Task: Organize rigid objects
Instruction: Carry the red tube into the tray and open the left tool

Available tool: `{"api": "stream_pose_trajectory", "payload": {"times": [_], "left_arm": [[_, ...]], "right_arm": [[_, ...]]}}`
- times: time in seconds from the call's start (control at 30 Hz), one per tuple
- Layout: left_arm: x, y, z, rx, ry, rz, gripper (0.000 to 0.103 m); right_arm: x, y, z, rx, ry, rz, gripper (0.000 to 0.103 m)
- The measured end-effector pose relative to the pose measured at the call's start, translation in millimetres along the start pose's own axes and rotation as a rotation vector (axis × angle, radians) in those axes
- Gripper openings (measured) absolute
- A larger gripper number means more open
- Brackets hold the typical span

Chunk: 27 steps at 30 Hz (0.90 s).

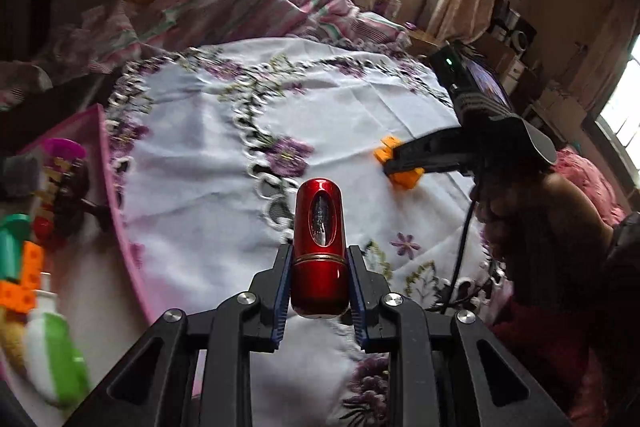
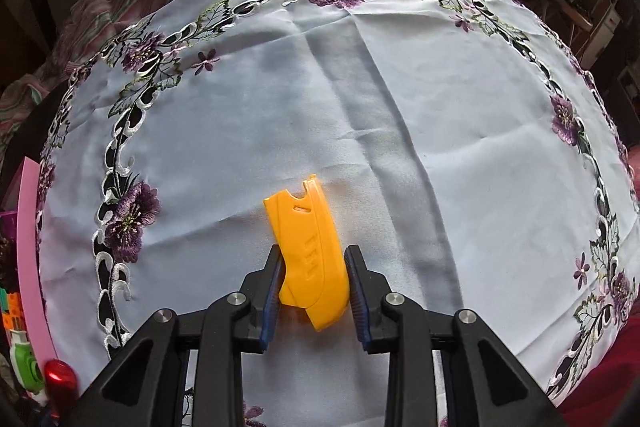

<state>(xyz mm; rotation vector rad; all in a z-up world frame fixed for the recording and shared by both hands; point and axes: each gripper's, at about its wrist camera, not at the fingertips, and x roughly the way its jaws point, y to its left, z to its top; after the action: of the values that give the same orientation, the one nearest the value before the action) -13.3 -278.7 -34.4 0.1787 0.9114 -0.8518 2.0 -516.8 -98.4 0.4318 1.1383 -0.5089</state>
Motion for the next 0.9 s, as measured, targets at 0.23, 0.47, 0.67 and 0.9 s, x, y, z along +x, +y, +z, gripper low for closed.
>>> {"api": "stream_pose_trajectory", "payload": {"times": [0.23, 0.47, 0.67, 0.9], "left_arm": [[-28, 22, 7, -0.036, -0.073, 0.077, 0.026], [-43, 42, 2, -0.084, -0.091, 0.118, 0.026], [-53, 57, -5, -0.121, -0.102, 0.147, 0.026], [-61, 73, -13, -0.162, -0.098, 0.164, 0.026]], "right_arm": [[0, 4, 1, -0.033, -0.01, -0.026, 0.03], [-1, 6, 0, -0.048, -0.015, -0.039, 0.03], [-2, 8, -1, -0.066, -0.022, -0.054, 0.03], [-4, 11, -2, -0.076, -0.028, -0.066, 0.029]]}}
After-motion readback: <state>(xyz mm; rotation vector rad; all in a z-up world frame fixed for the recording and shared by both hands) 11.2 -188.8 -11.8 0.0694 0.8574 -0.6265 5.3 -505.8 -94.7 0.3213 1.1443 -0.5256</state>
